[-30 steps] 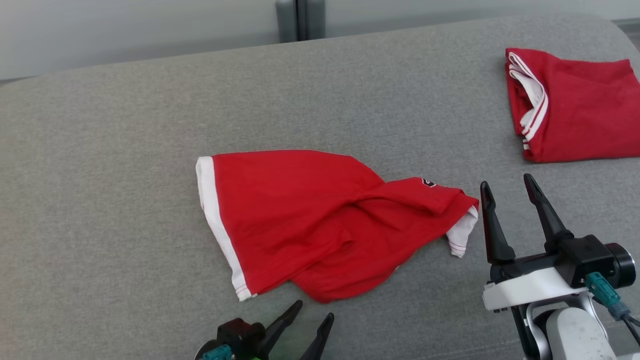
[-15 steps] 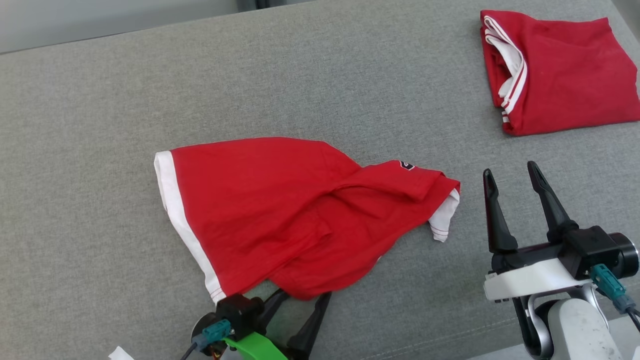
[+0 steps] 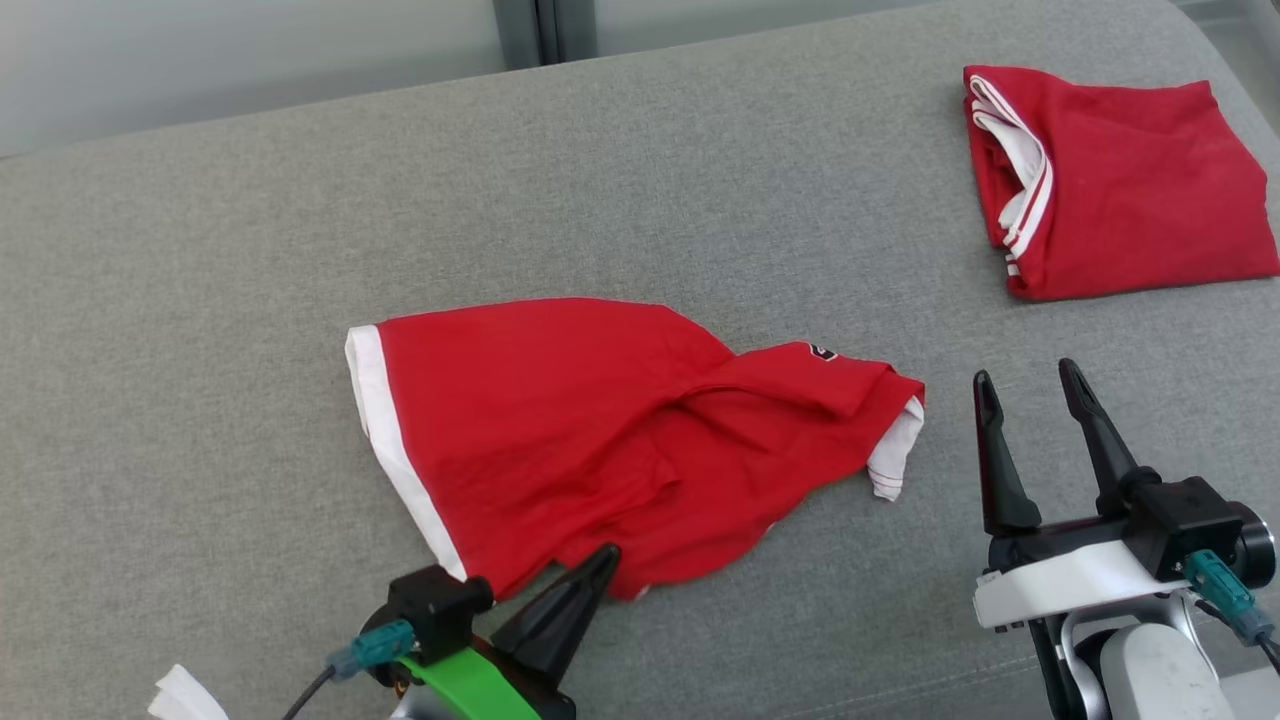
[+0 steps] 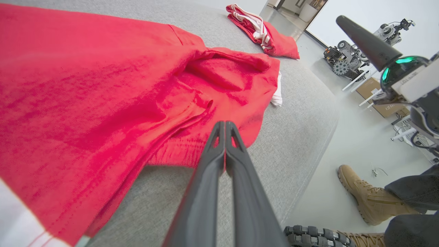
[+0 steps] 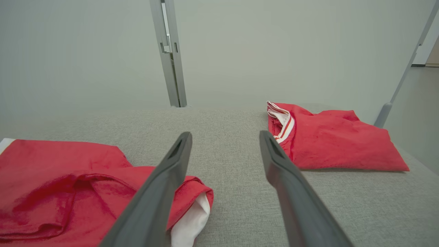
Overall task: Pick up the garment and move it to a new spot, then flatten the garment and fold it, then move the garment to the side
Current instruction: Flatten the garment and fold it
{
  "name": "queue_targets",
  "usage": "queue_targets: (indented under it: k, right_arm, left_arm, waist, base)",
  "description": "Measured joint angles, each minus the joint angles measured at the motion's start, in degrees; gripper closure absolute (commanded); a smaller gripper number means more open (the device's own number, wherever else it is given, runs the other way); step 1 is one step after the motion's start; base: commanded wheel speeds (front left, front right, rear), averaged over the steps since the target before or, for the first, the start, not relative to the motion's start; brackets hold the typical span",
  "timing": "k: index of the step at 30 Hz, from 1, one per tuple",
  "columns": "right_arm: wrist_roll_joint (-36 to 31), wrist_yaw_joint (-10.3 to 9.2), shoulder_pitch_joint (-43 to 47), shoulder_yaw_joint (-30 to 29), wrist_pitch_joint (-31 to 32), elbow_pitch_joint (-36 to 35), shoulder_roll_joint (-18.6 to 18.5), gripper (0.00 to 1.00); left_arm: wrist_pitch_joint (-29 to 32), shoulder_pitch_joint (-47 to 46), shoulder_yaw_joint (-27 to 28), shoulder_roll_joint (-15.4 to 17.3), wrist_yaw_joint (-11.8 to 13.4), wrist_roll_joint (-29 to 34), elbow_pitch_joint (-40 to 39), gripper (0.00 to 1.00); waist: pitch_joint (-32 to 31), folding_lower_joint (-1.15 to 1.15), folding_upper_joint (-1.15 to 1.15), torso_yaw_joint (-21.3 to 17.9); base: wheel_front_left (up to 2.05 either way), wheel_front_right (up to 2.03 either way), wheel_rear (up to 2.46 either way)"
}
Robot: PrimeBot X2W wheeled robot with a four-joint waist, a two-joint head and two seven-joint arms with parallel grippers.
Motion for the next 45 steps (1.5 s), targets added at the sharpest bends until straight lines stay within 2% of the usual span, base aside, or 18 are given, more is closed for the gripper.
queue_targets:
  k: [3,9,17,18,19,20,27,36,40,45]
  right_arm:
    - [0.7,0.0,0.3,0.6,0.0,0.4,0.0,0.0]
    - [1.4,0.0,0.4,1.3,0.0,0.9,0.0,0.0]
    - [1.5,0.0,3.4,-0.7,0.0,0.9,0.0,0.0]
    - [1.5,0.0,3.9,-1.0,0.0,0.9,0.0,0.0]
    - [1.5,0.0,4.3,-1.3,0.0,0.9,0.0,0.0]
    - [1.4,0.0,4.6,-1.5,0.0,0.9,0.0,0.0]
    - [0.8,0.0,6.2,-2.2,0.0,0.7,0.0,0.0]
    - [0.6,0.0,7.4,-2.8,0.0,0.6,0.0,0.0]
    - [0.6,0.0,7.4,-2.4,0.0,0.6,0.0,0.0]
    - [0.6,0.0,7.3,-2.0,0.0,0.6,0.0,0.0]
  left_arm:
    - [1.0,-0.3,1.1,2.7,0.0,-1.1,-3.6,1.0]
    - [1.9,0.5,2.1,4.4,1.6,-2.1,-6.6,1.0]
    - [0.4,6.2,6.4,4.8,7.5,-0.2,-10.1,1.0]
    - [0.4,6.9,7.5,4.8,8.6,0.9,-10.3,0.62]
    - [0.3,7.7,8.9,4.7,9.4,1.5,-10.7,0.1]
    - [0.2,8.6,10.3,4.4,9.8,2.5,-11.3,0.0]
    - [0.1,16.4,21.9,-0.5,10.7,9.6,-14.8,0.0]
    - [0.1,25.6,36.1,-8.2,5.5,19.6,-15.9,0.0]
    - [0.1,27.2,39.0,-11.3,2.5,22.6,-14.2,0.0]
    - [0.1,27.2,39.9,-13.6,0.7,24.3,-12.6,0.0]
  waist:
    - [-1.3,0.0,0.0,0.6]
    - [-3.2,0.0,0.0,1.4]
    - [-5.9,0.0,0.0,1.9]
    - [-6.2,0.0,0.0,2.1]
    - [-6.6,0.0,0.0,2.3]
    - [-7.0,0.0,0.0,2.5]
    - [-9.5,0.0,0.0,4.3]
    - [-11.3,0.0,0.0,7.5]
    - [-11.5,0.0,0.0,8.8]
    - [-10.9,0.0,0.0,9.4]
  base:
    - [0.0,0.0,0.0]
    - [0.0,0.0,0.0]
    - [0.0,0.0,0.0]
    - [0.0,0.0,0.0]
    - [0.0,0.0,0.0]
    - [0.0,0.0,0.0]
    - [0.0,0.0,0.0]
    - [0.0,0.0,0.0]
    - [0.0,0.0,0.0]
    - [0.0,0.0,0.0]
